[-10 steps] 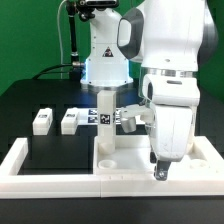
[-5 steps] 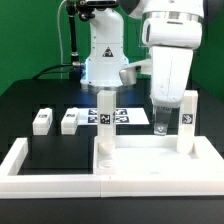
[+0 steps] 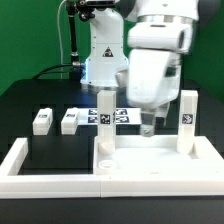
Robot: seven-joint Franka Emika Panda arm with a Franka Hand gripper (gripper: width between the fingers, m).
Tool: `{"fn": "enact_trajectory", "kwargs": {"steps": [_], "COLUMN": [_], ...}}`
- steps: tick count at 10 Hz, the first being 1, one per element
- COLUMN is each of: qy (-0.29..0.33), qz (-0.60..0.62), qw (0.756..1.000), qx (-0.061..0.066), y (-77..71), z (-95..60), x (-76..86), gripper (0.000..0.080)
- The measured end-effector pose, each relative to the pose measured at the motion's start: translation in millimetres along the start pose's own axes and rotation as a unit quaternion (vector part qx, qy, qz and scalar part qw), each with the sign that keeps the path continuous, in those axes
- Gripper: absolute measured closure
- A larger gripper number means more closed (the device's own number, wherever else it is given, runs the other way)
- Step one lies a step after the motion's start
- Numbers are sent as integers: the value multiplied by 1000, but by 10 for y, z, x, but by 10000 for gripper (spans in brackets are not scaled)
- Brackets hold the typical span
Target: Assemble desk
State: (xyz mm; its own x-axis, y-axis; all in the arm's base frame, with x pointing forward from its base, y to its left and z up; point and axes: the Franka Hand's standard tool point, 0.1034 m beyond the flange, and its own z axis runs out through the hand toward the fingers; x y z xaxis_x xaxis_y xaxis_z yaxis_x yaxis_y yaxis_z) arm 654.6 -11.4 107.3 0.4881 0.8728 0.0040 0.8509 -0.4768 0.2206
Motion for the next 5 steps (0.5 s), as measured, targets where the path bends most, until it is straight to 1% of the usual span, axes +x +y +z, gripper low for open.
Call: {"fn": "enact_trajectory", "kwargs": {"steps": [1,2,3,4,5], "qy": [-6,-9,-17,-18,-18], "qz": [23,46,81,109,154], "qw": [1000,999,997,994,988], "qx": [6,6,9,10,10], "y": [59,125,210,221,210], "z": [-76,-112,-134,-108,-108], "x": [-234,-450,-664,-749,-723], "gripper": [151,151,151,151,151]}}
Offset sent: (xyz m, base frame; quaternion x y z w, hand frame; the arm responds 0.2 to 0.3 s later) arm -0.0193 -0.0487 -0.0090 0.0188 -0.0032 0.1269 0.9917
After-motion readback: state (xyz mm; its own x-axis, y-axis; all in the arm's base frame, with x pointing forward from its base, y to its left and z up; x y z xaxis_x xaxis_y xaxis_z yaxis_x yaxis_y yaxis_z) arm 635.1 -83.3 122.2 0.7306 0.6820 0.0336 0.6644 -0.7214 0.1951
